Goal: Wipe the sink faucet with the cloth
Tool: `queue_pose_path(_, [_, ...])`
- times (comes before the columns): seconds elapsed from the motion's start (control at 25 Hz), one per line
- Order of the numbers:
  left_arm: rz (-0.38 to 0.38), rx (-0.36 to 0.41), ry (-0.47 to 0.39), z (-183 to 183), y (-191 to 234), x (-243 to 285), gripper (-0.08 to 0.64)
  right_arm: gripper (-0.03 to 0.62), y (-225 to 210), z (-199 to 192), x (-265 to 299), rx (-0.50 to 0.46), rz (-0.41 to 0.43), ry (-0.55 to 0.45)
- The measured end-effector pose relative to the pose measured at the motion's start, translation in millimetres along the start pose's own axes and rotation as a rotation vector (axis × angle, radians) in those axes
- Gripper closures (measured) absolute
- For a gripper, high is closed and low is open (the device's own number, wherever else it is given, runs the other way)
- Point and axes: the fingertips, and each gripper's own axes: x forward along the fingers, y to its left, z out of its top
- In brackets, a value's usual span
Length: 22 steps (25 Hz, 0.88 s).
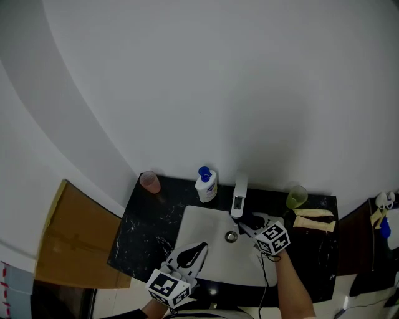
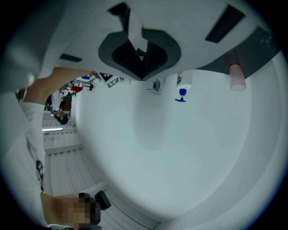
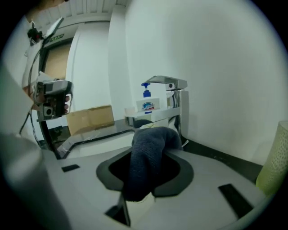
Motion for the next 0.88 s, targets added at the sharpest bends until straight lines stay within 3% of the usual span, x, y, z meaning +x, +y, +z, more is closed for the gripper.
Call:
queue_pose_path(0.12, [-0.002, 0.008, 0.0, -2.3, 0.3, -1.1, 0.558, 0.471, -22.0, 13.7, 16.9, -0.038, -0.055, 0.013])
queue_pose_path(0.24, [-0.002, 0.033, -0.006, 4.5, 4.0, 1.7, 0.558, 0.471, -30.9, 26.3, 28.6, -0.066, -0.044, 0.014])
queue_pose_path(0.6, [0.016, 0.03, -0.019, 9.4, 7.9, -5.6, 0.558, 0.472, 41.6, 3.2, 4.8, -0.028, 0.199, 0.014])
queue_pose_path(0.8, [0.006, 0.028, -0.018, 8.4, 4.9, -1.8, 0.558, 0.472, -5.1, -7.7, 19.4, 0.043, 0.043, 0.062])
queue_pose_path(0.88, [0.002, 0.03, -0.013, 7.4, 4.5, -0.5, 0.558, 0.471, -17.4, 1.0, 27.2, 0.052, 0.02, 0.05])
